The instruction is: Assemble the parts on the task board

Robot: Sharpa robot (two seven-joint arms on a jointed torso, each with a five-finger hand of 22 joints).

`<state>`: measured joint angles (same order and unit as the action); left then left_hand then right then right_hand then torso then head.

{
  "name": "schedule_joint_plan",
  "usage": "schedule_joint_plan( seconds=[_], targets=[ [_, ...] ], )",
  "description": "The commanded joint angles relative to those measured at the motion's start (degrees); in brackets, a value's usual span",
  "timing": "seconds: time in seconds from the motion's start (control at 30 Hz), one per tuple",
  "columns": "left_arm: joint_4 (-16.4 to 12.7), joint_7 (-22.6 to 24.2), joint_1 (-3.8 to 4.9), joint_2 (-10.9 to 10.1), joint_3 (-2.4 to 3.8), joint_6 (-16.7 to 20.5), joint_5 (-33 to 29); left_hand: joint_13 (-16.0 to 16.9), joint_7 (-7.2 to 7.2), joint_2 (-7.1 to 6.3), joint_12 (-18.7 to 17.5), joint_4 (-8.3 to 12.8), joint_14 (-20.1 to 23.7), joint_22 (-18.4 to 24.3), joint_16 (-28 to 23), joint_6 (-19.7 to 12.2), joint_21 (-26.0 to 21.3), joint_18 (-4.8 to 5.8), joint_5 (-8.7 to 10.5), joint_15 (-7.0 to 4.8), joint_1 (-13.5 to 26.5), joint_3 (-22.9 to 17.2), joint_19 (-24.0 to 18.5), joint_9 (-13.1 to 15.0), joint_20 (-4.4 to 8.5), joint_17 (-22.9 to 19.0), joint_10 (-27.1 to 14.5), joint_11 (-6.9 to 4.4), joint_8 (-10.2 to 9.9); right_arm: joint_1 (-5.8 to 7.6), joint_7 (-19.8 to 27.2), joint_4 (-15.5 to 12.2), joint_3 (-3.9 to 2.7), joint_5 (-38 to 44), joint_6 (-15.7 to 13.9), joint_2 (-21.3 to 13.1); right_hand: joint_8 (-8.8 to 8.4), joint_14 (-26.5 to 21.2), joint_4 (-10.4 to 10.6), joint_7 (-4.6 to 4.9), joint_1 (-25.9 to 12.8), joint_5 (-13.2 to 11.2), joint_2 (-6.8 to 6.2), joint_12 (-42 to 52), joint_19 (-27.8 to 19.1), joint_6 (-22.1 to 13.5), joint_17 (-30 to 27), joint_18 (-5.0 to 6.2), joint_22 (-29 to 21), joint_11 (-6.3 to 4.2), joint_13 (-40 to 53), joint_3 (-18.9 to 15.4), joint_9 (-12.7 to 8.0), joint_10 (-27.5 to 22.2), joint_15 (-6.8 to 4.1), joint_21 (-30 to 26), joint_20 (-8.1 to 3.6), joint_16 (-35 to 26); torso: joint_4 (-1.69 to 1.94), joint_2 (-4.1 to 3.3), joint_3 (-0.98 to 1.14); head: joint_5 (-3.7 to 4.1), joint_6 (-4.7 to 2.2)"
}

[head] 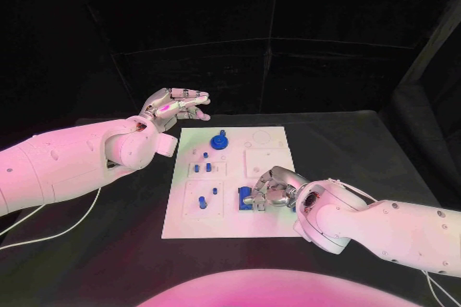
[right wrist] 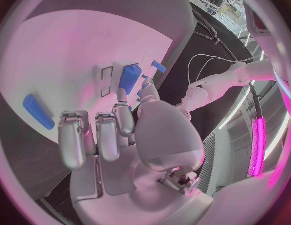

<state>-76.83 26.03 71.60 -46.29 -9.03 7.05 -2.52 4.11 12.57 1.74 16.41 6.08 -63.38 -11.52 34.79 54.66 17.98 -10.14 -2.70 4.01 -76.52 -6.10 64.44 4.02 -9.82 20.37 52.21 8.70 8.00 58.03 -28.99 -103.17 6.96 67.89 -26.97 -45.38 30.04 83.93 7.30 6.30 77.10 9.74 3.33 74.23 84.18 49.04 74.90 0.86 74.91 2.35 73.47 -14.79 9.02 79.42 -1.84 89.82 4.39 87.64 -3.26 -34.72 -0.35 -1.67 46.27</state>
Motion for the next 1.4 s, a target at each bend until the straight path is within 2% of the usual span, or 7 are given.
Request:
schedule_joint_plan(
  seconds=[0.03,0.33,0.57,0.83,0.93,1.1,1.4],
  targets=[
    [0.0,0.4,0.08,0.1,0.05,-0.6,-0.2,0.0,-0.18,0.52,0.2,0.0,0.2,0.1,-0.1,-0.2,-0.3,-0.22,-0.13,0.18,0.0,0.2,0.5,0.0,0.01,0.0,-0.4,0.08,0.4,0.08,1.4,-0.4,-0.03,3.1,1.7,-0.1,0.8,4.9,-0.6,-0.13,0.8,-0.5,0.11,-0.1,5.8,0.9,10.2,-0.86,15.1,-0.72,0.0,0.1,0.3,0.2,-0.42,0.2,-0.28,-0.3,0.02,-0.07,-0.01,0.03,0.02],
    [0.1,0.4,0.08,0.1,0.05,-0.6,-0.2,0.0,-0.18,0.52,0.2,0.0,0.2,0.1,-0.1,-0.2,-0.3,-0.22,-0.13,0.18,0.0,0.2,0.5,0.0,0.01,0.0,-0.4,0.08,0.4,0.08,1.1,-0.3,-0.03,3.9,2.2,-0.7,2.24,4.9,-1.0,-0.58,0.4,-0.5,0.31,-0.1,5.8,1.8,10.2,-0.86,15.1,-1.11,0.2,0.2,0.8,0.4,-0.73,0.2,-0.57,-0.3,0.0,-0.04,-0.07,0.0,0.17],
    [0.1,0.4,0.08,0.1,0.04,-0.7,-0.2,0.0,-0.18,0.52,0.2,0.0,0.2,0.1,-0.1,-0.2,-0.3,-0.22,-0.13,0.18,0.0,0.2,0.5,0.0,0.01,0.0,-0.4,0.08,0.4,0.08,-0.4,0.4,-0.03,4.3,2.4,-0.2,3.48,4.9,-1.2,-1.01,0.4,-0.1,1.05,-0.1,5.8,2.3,10.1,-0.86,15.1,-1.48,0.3,0.5,1.3,0.5,-1.04,0.2,-0.84,-0.4,0.15,-0.07,0.0,-0.03,0.34],
    [0.1,0.4,0.08,0.0,0.04,-0.7,-0.2,0.0,-0.18,0.52,0.2,0.0,0.2,0.1,-0.1,-0.2,-0.3,-0.22,-0.13,0.18,0.0,0.2,0.5,0.0,0.01,0.0,-0.4,0.08,0.4,0.08,-1.9,1.0,-0.03,5.8,4.4,0.8,6.45,4.9,-3.4,-1.99,2.4,-1.0,1.43,-0.4,5.8,2.8,10.1,-0.86,15.1,-2.34,0.3,1.6,2.4,0.5,-1.8,0.2,-1.56,-0.5,0.01,-0.06,-0.05,-0.26,0.63],
    [0.1,0.4,0.08,0.0,0.04,-0.7,-0.2,0.0,-0.18,0.52,0.2,0.0,0.2,0.1,-0.1,-0.2,-0.3,-0.22,-0.13,0.18,0.0,0.2,0.5,0.0,0.01,0.0,-0.4,0.08,0.4,0.08,-2.7,1.2,-0.03,6.2,4.0,0.9,6.88,4.9,-3.7,-2.1,2.7,-1.2,1.57,-0.4,5.8,2.7,10.0,-0.86,15.1,-2.46,0.3,1.9,2.6,0.6,-1.9,0.2,-1.66,-0.5,-0.02,-0.06,-0.05,-0.26,0.64],
    [0.1,0.3,0.08,0.0,0.04,-0.6,-0.2,0.0,-0.16,0.65,0.5,0.0,0.2,0.2,0.0,-0.2,-0.4,-0.21,-0.13,0.19,-0.1,0.4,0.5,0.0,0.02,0.0,-0.5,0.09,0.5,0.08,-4.3,1.8,-0.03,6.8,3.1,1.0,7.7,4.9,-3.6,-2.33,2.4,-1.0,2.65,-0.4,5.8,2.7,9.9,-0.86,15.1,-2.66,0.4,2.5,2.9,0.7,-2.08,0.2,-1.84,-0.6,0.03,-0.02,-0.05,-0.12,0.74],
    [0.1,0.3,0.08,-0.1,0.04,-0.6,-0.2,0.0,-0.15,0.66,0.5,0.0,0.2,0.2,0.0,-0.2,-0.4,-0.2,-0.13,0.19,-0.1,0.4,0.5,0.0,0.02,0.0,-0.6,0.1,0.5,0.08,-3.5,2.0,-0.03,5.7,1.4,1.0,8.53,4.9,-2.9,-2.36,0.7,-0.7,2.91,-0.6,5.8,2.1,9.8,-0.86,15.1,-2.72,0.3,2.2,3.1,0.7,-2.17,0.2,-2.01,-0.7,0.01,-0.04,0.01,-0.23,0.72]
  ],
)
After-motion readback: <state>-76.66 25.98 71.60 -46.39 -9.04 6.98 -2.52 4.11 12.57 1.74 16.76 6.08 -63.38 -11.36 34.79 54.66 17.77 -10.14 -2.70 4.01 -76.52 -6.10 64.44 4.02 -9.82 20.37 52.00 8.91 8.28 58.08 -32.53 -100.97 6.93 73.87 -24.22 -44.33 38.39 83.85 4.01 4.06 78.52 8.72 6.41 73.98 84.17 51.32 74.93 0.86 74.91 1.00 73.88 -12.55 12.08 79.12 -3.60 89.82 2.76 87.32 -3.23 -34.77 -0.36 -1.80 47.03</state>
